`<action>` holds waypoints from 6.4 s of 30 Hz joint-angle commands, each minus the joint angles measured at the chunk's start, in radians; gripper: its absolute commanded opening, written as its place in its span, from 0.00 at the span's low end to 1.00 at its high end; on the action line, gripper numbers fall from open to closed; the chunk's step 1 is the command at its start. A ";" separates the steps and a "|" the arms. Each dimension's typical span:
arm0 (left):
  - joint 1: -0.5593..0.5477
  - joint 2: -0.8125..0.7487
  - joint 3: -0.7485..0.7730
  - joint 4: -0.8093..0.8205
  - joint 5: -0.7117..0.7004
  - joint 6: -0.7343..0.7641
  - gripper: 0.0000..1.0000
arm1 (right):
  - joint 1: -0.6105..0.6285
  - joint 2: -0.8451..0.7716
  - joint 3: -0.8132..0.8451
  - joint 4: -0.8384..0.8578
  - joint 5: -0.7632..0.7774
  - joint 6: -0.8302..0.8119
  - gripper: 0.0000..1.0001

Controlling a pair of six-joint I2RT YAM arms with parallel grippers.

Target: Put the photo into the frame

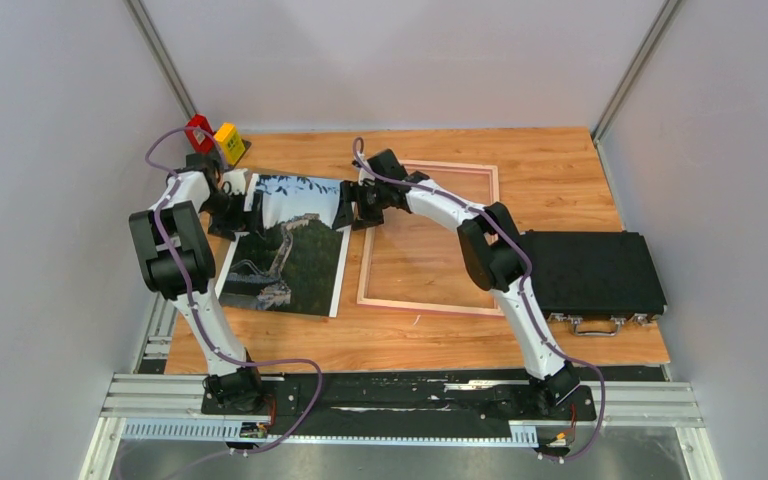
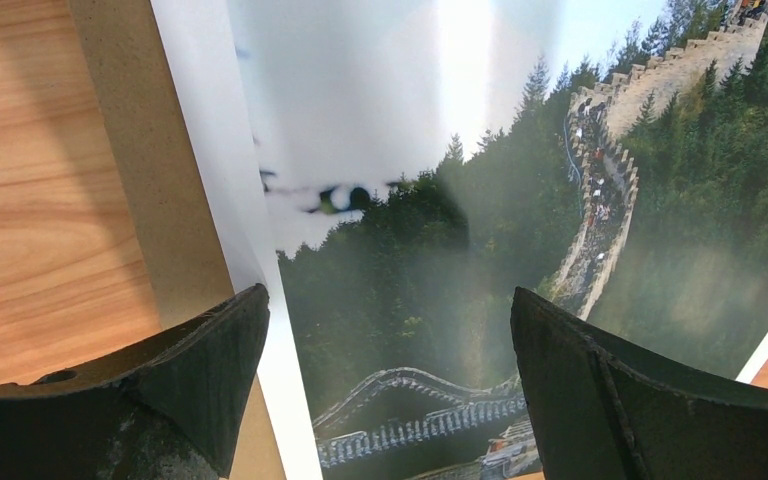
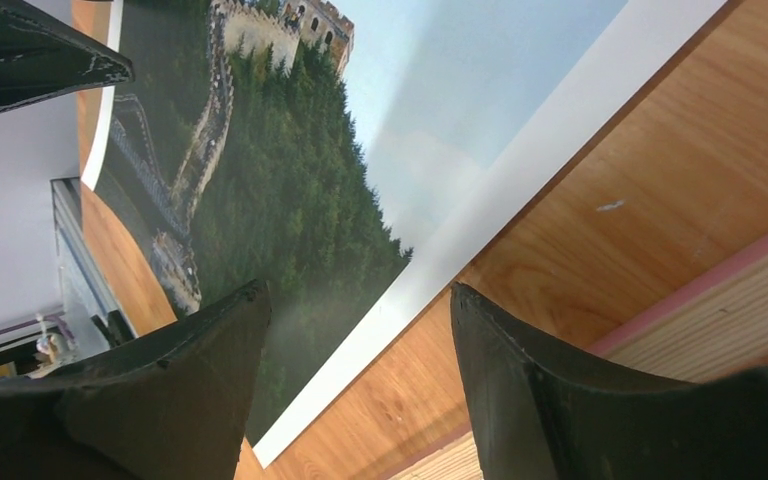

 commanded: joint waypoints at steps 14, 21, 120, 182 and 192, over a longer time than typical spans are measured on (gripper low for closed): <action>0.009 -0.062 -0.127 0.054 0.062 0.012 0.97 | 0.006 -0.010 -0.141 -0.071 0.042 0.205 0.75; 0.009 -0.087 -0.163 0.082 0.065 0.010 0.97 | 0.003 0.040 -0.082 -0.079 0.037 0.247 0.77; -0.490 -0.585 0.137 -0.038 -0.096 -0.169 1.00 | -0.149 -0.522 -0.226 0.033 0.055 0.101 0.00; -1.271 0.041 0.552 0.384 -0.907 0.206 0.11 | -0.450 -0.873 -0.513 0.116 0.053 0.300 0.23; -1.272 0.008 0.553 0.348 -0.866 0.156 0.00 | -0.470 -0.915 -0.531 0.123 0.059 0.297 0.57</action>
